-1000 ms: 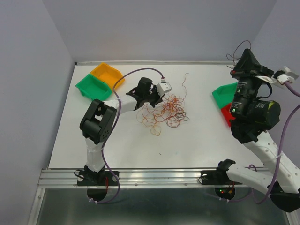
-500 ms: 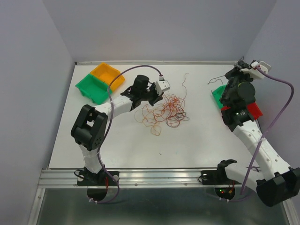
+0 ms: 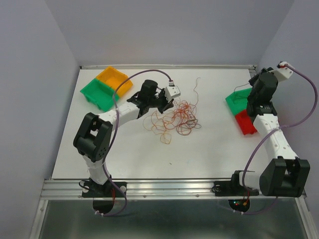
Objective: Untangle the cables
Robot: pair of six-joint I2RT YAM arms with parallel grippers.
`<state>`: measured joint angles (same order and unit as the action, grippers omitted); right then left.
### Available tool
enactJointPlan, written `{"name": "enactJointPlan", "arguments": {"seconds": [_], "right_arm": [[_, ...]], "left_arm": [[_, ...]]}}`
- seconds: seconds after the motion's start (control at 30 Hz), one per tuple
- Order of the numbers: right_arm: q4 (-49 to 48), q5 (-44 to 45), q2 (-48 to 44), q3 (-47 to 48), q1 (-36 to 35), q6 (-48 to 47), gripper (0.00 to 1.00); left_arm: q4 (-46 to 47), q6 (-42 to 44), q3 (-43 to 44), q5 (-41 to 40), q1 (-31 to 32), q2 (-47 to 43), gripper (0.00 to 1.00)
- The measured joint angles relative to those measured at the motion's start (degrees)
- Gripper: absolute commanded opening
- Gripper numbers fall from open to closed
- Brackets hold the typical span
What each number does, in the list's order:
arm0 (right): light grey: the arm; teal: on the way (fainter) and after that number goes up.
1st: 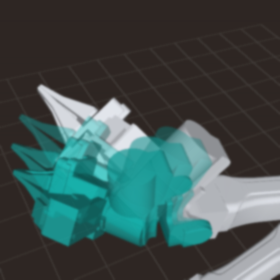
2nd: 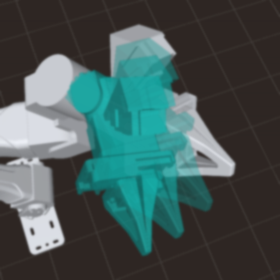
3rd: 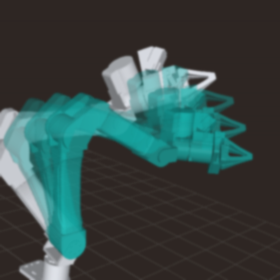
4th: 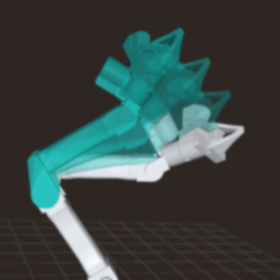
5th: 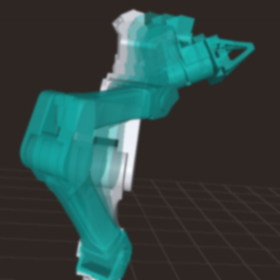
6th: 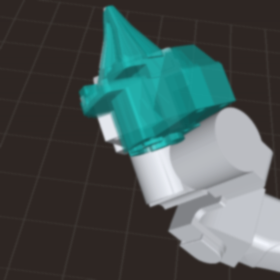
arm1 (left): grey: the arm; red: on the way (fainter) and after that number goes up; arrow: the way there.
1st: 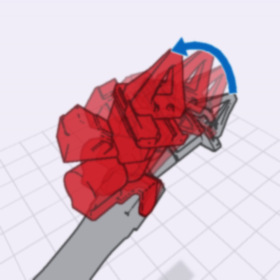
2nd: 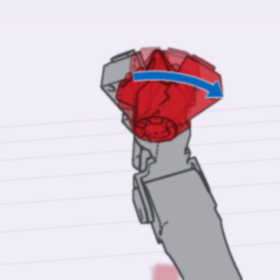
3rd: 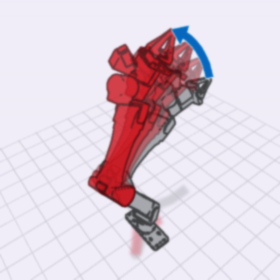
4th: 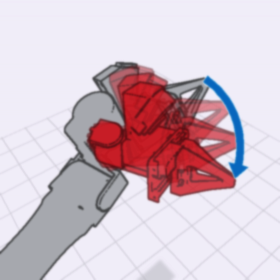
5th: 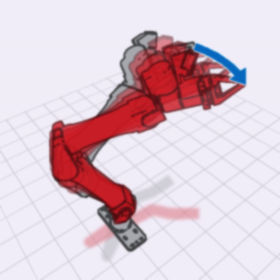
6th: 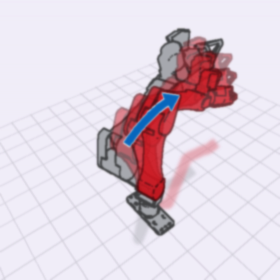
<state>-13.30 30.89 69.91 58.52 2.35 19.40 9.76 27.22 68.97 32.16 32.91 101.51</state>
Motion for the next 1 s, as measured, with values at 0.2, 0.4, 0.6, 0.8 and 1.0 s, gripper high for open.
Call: {"name": "enactJointPlan", "arguments": {"seconds": [0.2,0.4,0.6,0.8,1.0], "right_arm": [[1.20,-1.92,3.39,0.00,3.21,3.89,0.01],[0.94,-3.37,5.22,-0.04,4.52,6.05,0.01],[0.85,-3.58,7.98,-0.17,6.23,7.82,0.00],[-1.33,-2.80,8.46,-4.11,6.32,9.86,0.01],[-1.31,-1.36,8.57,-6.84,6.32,11.10,0.00]], "left_arm": [[-0.39,0.20,0.00,0.76,0.02,0.00,0.14],[-0.76,0.44,0.00,0.98,0.00,0.00,0.14],[-0.83,0.66,0.00,1.14,0.02,0.00,0.14],[-0.92,0.85,0.00,1.46,0.02,0.00,0.14],[-1.09,0.85,0.00,1.51,0.02,0.00,0.14]]}}
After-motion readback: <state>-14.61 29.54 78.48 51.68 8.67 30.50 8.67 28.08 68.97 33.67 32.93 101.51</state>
